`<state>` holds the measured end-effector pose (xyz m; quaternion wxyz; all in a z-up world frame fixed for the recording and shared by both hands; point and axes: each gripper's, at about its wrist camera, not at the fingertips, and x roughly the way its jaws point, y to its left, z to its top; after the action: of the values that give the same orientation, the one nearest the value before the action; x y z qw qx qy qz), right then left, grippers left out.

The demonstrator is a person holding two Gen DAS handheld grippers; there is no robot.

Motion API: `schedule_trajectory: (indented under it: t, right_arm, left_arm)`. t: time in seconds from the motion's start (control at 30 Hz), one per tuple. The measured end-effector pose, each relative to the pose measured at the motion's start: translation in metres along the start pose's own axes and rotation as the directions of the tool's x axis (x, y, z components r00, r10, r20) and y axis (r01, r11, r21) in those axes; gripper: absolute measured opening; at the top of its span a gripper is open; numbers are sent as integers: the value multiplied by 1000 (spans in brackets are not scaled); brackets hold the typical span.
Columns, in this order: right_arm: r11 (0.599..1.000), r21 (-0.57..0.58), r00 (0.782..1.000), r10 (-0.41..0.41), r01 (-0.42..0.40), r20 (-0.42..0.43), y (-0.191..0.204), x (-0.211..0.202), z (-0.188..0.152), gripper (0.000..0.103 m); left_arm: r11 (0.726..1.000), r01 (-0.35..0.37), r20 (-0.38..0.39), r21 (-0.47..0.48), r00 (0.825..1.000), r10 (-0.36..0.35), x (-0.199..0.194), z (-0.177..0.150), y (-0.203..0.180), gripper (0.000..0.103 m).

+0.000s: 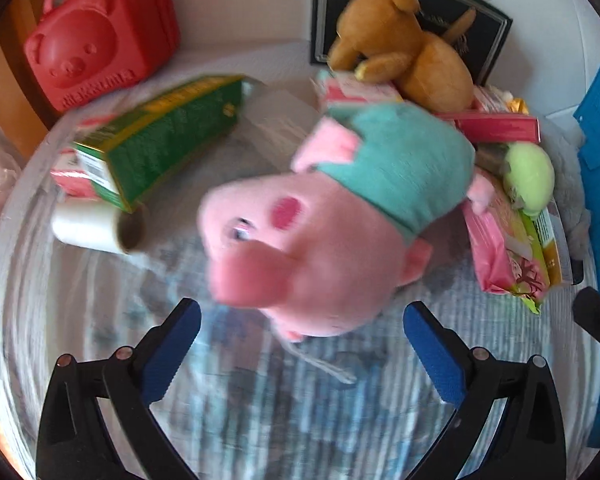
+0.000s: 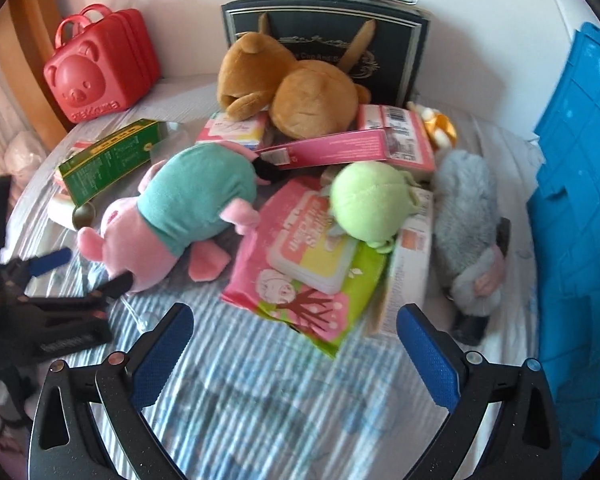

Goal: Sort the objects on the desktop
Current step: 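Reach both grippers toward the pink pig plush on the bed, then close the right gripper on the pink pig plush's teal shirt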

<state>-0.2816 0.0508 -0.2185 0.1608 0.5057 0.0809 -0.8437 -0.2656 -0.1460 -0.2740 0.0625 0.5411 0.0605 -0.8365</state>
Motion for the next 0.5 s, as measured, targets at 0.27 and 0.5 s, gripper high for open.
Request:
schedule_trajectory:
  t: [0.27, 0.5]
  right_arm:
    - [1000, -3, 999, -20, 20, 25, -9, -5, -1, 103]
    - [986, 24, 986, 165, -165, 28, 16, 16, 11, 103]
  left_arm:
    - [979, -200, 23, 25, 980, 200, 14, -6, 45, 93]
    - [997, 26, 70, -72, 997, -21, -33, -12, 105, 93]
